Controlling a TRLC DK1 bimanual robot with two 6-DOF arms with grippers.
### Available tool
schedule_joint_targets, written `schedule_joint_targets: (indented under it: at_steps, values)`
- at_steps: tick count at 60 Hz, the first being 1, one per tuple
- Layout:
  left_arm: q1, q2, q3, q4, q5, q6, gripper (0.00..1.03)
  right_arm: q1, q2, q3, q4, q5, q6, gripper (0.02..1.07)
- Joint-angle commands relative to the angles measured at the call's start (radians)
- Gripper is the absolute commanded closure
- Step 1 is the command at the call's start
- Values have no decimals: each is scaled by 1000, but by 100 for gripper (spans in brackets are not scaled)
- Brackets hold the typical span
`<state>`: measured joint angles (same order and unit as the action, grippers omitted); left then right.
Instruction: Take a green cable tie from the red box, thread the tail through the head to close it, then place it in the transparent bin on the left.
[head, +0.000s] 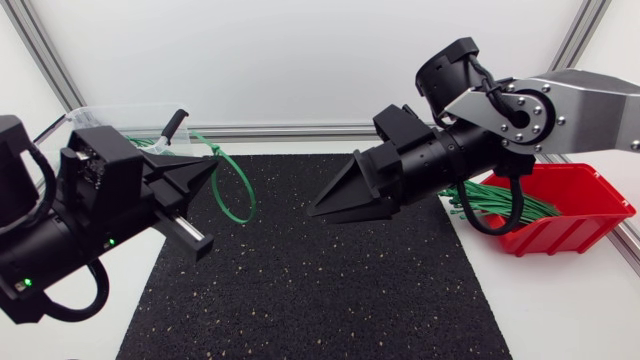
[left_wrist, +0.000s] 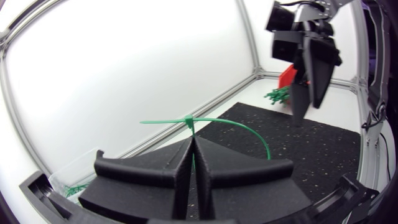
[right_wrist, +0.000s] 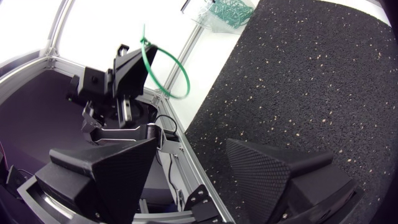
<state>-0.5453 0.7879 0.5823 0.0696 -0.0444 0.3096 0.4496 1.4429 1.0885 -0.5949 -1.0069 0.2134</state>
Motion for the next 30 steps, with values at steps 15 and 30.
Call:
schedule_joint_targets:
  at_steps: [15,30]
  values:
    - [553,160,139,2,173,-61,100,-38,7,-42,32,117,-89,6]
    - [742,350,395,-36,195,-116,100,-17,-72,-107,70,228,-89,6]
